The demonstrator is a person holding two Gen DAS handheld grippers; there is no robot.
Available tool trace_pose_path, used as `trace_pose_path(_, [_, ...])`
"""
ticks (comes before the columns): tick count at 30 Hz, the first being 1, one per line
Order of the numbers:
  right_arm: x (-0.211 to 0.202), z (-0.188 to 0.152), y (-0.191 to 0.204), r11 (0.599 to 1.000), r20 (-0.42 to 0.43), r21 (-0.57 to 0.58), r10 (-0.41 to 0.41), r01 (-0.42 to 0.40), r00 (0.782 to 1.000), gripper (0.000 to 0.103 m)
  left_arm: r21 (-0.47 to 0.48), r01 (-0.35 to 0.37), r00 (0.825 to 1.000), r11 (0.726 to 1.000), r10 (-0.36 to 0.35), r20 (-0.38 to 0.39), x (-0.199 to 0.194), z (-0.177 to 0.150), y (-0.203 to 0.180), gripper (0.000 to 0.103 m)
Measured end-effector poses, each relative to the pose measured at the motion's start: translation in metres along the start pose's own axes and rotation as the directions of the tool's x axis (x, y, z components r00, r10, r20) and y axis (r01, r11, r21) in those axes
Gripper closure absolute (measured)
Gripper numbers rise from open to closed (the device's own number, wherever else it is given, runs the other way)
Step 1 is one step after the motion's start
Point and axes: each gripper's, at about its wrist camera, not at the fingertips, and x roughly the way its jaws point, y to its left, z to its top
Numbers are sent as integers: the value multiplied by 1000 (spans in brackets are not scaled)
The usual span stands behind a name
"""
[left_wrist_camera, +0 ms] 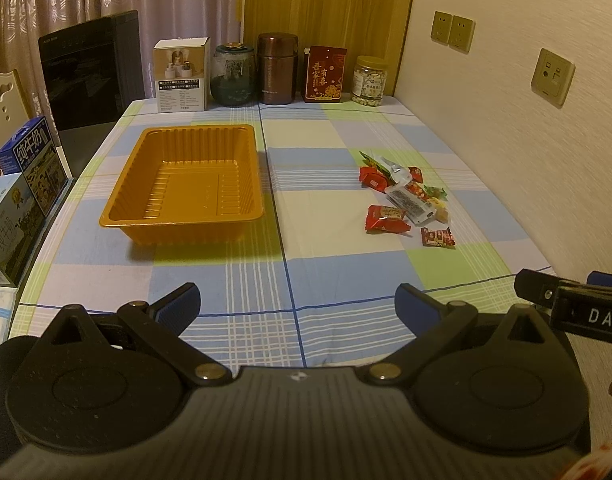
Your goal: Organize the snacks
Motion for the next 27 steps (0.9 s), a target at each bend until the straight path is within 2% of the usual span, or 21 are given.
trace_pose_path(27, [1, -1, 1, 1000, 0, -1, -1, 1, 1000, 0, -2, 1, 1000, 1000, -1, -1, -1, 1, -1, 0])
